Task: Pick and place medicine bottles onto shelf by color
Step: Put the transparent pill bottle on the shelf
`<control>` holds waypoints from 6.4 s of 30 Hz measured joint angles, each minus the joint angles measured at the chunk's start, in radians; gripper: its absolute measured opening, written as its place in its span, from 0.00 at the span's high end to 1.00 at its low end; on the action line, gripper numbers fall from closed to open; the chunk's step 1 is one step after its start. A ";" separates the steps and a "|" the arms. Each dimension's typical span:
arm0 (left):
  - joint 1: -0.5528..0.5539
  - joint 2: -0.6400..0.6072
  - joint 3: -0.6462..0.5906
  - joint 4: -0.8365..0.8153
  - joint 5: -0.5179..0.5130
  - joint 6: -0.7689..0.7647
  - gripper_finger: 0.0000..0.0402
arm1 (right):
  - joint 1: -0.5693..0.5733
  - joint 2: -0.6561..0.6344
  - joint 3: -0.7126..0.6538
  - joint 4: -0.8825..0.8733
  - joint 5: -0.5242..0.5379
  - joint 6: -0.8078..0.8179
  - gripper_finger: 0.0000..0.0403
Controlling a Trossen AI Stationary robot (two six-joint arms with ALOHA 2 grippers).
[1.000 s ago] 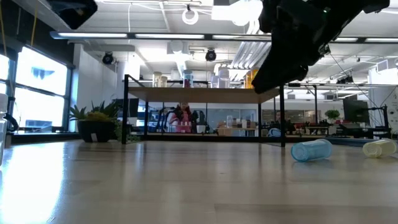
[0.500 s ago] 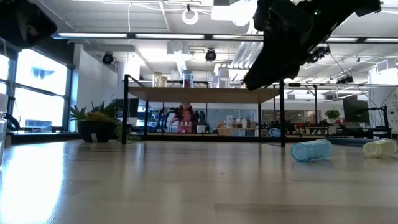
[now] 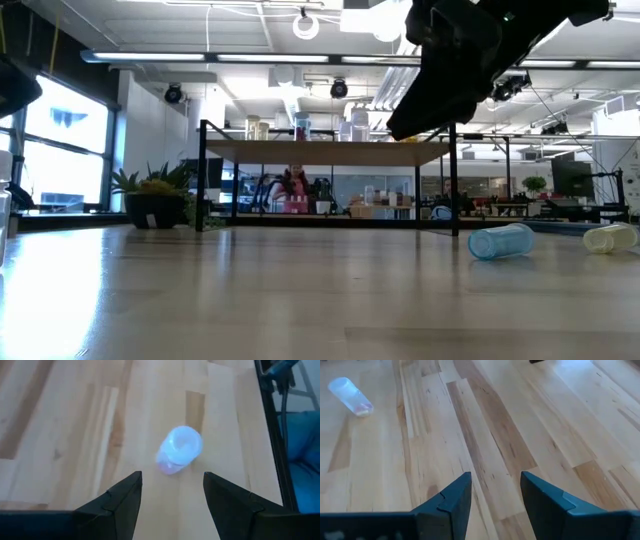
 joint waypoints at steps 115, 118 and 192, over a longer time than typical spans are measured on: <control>0.778 0.306 -0.001 0.718 0.232 0.729 0.63 | -0.075 0.000 0.000 0.269 -0.089 -0.296 0.53; 0.778 0.306 0.000 0.772 0.232 0.752 0.63 | -0.102 0.000 0.000 0.318 -0.144 -0.334 0.52; 0.778 0.306 0.097 0.622 0.247 0.754 0.59 | -0.202 0.322 0.347 0.151 -0.438 -0.418 0.68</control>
